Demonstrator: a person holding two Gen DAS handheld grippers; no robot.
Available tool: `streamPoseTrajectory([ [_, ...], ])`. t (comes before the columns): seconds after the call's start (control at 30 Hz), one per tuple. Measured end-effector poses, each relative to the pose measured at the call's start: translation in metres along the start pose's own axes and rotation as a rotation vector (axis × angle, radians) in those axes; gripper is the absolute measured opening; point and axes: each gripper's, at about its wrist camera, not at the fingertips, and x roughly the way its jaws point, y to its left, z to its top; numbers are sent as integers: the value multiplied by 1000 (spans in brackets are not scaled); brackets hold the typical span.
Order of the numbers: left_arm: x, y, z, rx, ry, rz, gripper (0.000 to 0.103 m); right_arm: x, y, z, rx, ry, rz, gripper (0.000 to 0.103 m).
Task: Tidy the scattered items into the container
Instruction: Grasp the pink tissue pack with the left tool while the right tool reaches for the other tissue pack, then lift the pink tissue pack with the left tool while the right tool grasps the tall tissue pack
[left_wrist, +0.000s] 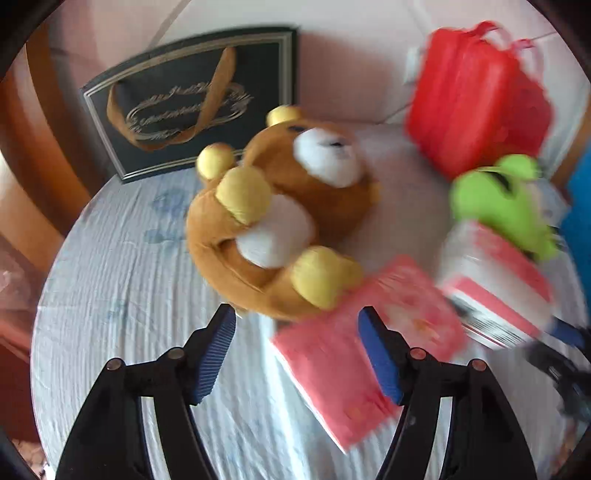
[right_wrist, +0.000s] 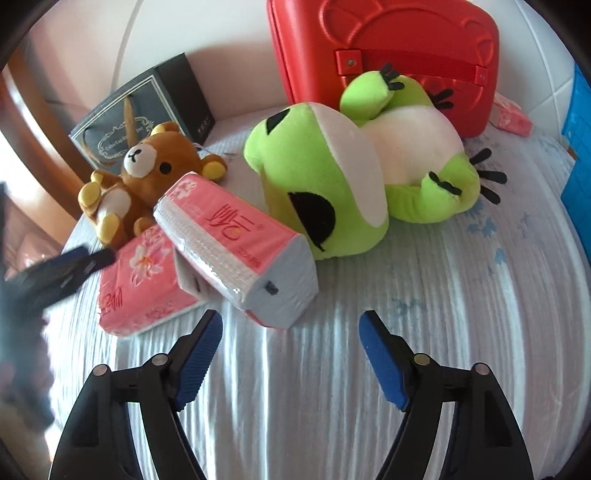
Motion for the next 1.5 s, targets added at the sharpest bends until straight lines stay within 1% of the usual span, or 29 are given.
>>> streamPoseTrajectory([
  [0.03,8,10,-6,-26,-12,4,69,-1,-1,1,0,3,-3,77],
  [0.1,20,15,-6,-53,38,45,69,-3,-12,-4,6,14,-4,78],
  [0.2,32,11,-31,-48,126,9,69,-1,-19,-13,9,29,-8,86],
  [0.23,30,11,-41,-49,145,-27,69,0,-22,-17,10,31,-5,86],
  [0.3,13,4,-64,-49,167,-62,69,3,-17,-15,9,35,-1,86],
  [0.4,-7,1,-95,-53,185,-89,68,1,-15,-21,-2,50,13,86],
  [0.5,-38,-1,-117,-87,151,-104,68,0,-12,-30,-14,68,27,87],
  [0.53,-50,-4,-121,-93,130,-114,68,-1,-12,-33,-17,73,29,89],
  [0.63,-85,-25,-123,-74,56,-146,68,-5,-16,-37,-22,75,30,96],
  [0.7,-94,-44,-122,-48,43,-170,68,-12,-21,-37,-23,61,27,100],
  [0.73,-93,-54,-121,-36,43,-176,69,-17,-23,-35,-23,50,29,103],
  [0.77,-89,-66,-123,-22,50,-171,69,-20,-24,-33,-23,40,30,103],
  [0.87,-64,-86,-121,-11,109,-140,69,-29,-31,-22,-45,9,31,103],
  [0.9,-58,-92,-123,-9,111,-111,73,-31,-34,-20,-57,2,27,103],
  [0.93,-57,-96,-120,-4,91,-92,80,-32,-36,-18,-70,-4,26,103],
  [0.97,-54,-100,-120,6,77,-77,80,-32,-36,-15,-84,-9,26,103],
  [1.0,-50,-102,-120,9,73,-68,88,-32,-35,-12,-101,-12,30,103],
  [1.07,-36,-102,-116,-6,94,-58,91,-27,-32,-3,-129,-14,38,103],
  [1.13,-26,-94,-113,-42,108,-89,92,-17,-28,5,-160,-10,52,103],
  [1.17,-24,-88,-111,-61,101,-103,92,-14,-26,7,-169,-9,60,103],
  [1.2,-24,-82,-110,-73,85,-100,92,-11,-25,8,-175,-9,71,103],
  [1.27,-23,-71,-108,-76,63,-50,92,2,-17,14,-193,-4,103,103],
  [1.3,-22,-66,-107,-77,57,-37,92,6,-13,15,-201,-5,111,103],
  [1.43,-19,-42,-102,-121,57,-52,92,29,1,24,-223,-7,150,103],
  [1.5,-18,-37,-102,-139,59,-64,92,40,8,27,-226,-5,160,103],
])
